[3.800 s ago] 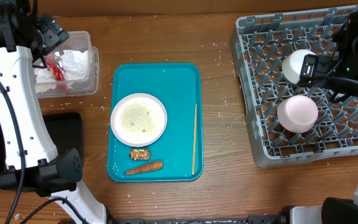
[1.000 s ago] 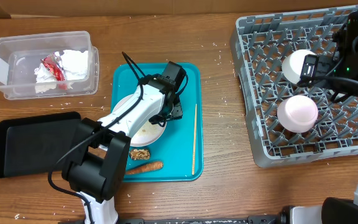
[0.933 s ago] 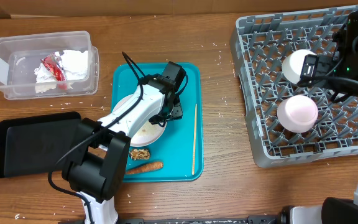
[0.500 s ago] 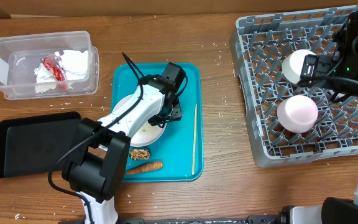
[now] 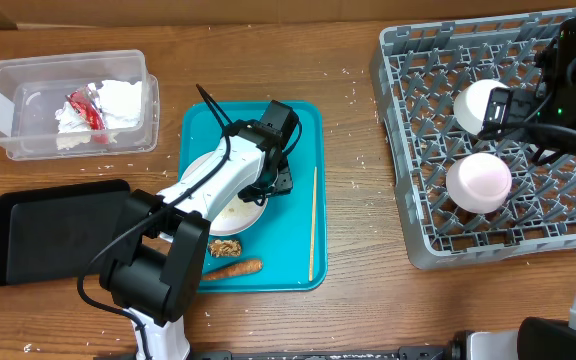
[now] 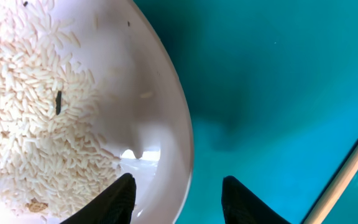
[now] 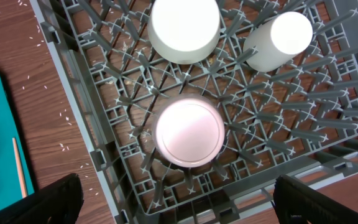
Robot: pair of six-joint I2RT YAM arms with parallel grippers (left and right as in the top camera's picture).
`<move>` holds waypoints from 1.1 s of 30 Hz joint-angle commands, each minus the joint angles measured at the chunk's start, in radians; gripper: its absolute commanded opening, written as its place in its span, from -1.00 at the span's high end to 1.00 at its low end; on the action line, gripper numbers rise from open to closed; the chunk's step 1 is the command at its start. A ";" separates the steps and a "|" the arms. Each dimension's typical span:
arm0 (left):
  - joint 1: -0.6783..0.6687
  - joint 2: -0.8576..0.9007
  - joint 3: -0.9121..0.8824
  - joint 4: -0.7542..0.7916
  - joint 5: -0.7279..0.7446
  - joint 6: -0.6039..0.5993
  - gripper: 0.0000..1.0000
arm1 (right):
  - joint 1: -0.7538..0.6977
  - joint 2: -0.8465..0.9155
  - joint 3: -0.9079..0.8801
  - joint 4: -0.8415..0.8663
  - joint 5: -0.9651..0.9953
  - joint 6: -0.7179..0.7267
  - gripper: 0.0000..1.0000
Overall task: Sort waste into correct bins and load items into the dishwasher
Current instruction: 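Lower the left gripper onto the white plate rim and grasp it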
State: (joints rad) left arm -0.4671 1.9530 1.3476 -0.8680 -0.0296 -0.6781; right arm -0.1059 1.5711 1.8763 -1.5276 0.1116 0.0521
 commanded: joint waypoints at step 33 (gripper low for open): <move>0.002 0.039 0.036 -0.064 0.003 0.027 0.92 | -0.003 -0.003 0.008 0.004 0.008 -0.001 -1.00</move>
State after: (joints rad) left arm -0.4671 1.9823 1.3590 -0.9112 -0.0193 -0.6659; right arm -0.1059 1.5711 1.8763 -1.5272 0.1120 0.0517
